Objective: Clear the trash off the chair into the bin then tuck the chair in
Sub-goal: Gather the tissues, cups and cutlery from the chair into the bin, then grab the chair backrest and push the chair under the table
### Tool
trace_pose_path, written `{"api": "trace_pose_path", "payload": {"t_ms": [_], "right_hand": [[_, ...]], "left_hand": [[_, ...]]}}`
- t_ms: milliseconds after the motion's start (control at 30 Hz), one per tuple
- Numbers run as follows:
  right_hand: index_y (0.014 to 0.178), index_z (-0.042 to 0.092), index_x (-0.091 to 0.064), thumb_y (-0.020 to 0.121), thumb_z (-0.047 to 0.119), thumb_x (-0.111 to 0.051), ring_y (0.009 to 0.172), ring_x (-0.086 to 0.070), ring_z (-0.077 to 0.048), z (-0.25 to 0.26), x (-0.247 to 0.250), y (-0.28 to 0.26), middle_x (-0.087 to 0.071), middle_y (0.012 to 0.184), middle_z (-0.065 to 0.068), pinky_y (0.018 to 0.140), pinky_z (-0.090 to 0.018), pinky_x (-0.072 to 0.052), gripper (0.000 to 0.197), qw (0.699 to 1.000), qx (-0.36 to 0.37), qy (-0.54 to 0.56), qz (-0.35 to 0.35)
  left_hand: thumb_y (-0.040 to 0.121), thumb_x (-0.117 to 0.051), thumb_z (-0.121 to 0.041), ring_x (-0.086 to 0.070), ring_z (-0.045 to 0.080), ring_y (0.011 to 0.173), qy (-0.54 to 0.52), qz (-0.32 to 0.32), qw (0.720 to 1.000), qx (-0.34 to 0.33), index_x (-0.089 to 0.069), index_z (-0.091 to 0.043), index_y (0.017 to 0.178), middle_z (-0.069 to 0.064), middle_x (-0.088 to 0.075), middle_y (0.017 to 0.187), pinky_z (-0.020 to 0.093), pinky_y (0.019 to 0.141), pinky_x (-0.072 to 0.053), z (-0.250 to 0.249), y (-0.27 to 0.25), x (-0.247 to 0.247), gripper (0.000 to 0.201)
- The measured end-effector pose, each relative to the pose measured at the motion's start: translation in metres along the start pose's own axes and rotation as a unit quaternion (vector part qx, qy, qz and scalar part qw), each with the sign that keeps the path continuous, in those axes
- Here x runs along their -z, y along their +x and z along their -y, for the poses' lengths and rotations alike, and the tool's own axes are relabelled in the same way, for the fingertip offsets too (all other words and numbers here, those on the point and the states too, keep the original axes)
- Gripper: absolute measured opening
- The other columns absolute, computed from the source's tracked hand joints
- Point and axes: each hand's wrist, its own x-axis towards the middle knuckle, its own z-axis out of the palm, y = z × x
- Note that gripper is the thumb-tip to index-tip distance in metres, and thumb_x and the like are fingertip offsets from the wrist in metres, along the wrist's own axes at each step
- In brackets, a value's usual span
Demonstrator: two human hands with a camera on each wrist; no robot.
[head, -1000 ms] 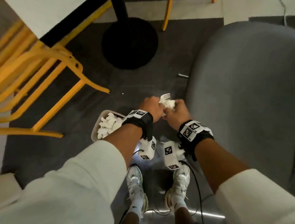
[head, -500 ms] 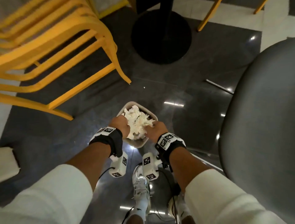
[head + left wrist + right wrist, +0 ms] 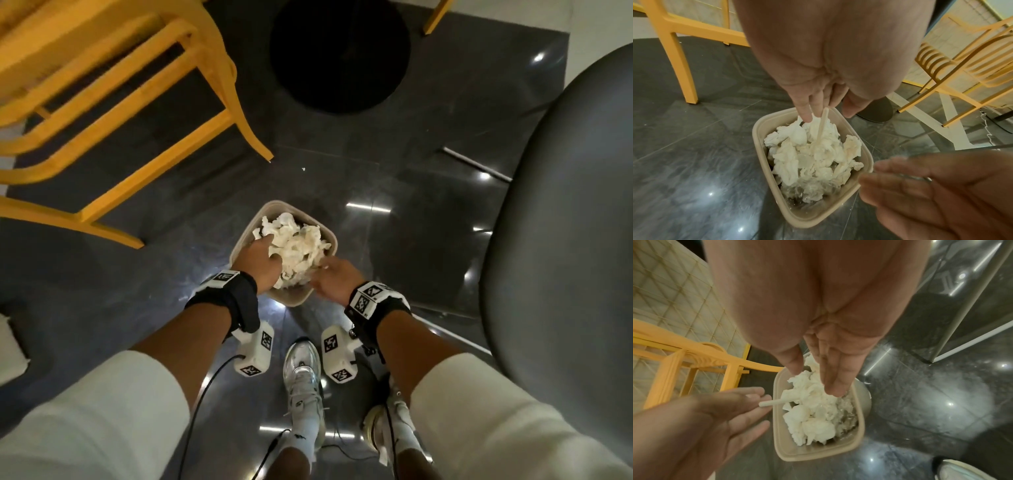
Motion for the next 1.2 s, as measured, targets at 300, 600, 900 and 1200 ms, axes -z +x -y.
{"api": "trace_pose_path", "payload": {"t_ms": [300, 600, 900, 1200], "right_hand": [[0.094, 0.006, -0.061, 0.095, -0.003, -0.054, 0.058, -0.066, -0.009, -0.022, 0.049, -0.062, -0.067, 0.070, -0.004, 0.060, -0.021, -0.056, 0.011, 0.999, 0.015, 0.036, -0.014], [0.063, 0.019, -0.062, 0.078, 0.034, -0.055, 0.076, -0.066, -0.028, -0.091, 0.081, -0.171, -0.073, 0.088, -0.025, 0.073, -0.042, -0.052, 0.022, 0.982, -0.043, 0.113, -0.145], [0.088, 0.006, -0.064, 0.098, 0.003, -0.052, 0.069, -0.060, -0.027, -0.147, 0.069, -0.370, -0.067, 0.086, -0.020, 0.057, -0.023, -0.054, 0.015, 0.924, -0.116, 0.303, -0.204], [0.081, 0.011, -0.065, 0.097, 0.001, -0.051, 0.076, -0.063, -0.026, -0.212, 0.054, -0.494, -0.069, 0.090, -0.013, 0.059, -0.025, -0.054, 0.024, 0.891, -0.110, 0.365, -0.245]], "left_hand": [[0.092, -0.049, -0.009, -0.053, 0.033, 0.125, -0.006, -0.041, 0.998, -0.047, -0.062, -0.014, 0.128, 0.012, -0.057, 0.137, 0.038, 0.106, -0.041, -0.051, -0.031, 0.014, 0.038], [0.090, -0.053, -0.012, -0.060, 0.036, 0.110, 0.020, 0.084, 0.993, -0.078, -0.069, -0.004, 0.087, 0.019, -0.070, 0.110, 0.048, 0.102, -0.046, -0.076, -0.129, 0.003, 0.018], [0.086, -0.049, -0.020, -0.068, 0.033, 0.075, 0.106, 0.200, 0.973, -0.053, -0.069, -0.007, 0.077, 0.016, -0.070, 0.077, 0.043, 0.075, -0.057, -0.055, -0.253, -0.005, 0.026], [0.089, -0.053, -0.003, -0.061, 0.027, 0.074, 0.185, 0.222, 0.949, -0.122, -0.067, -0.005, 0.069, 0.011, -0.067, 0.076, 0.037, 0.070, -0.048, -0.106, -0.347, -0.006, 0.024]]}}
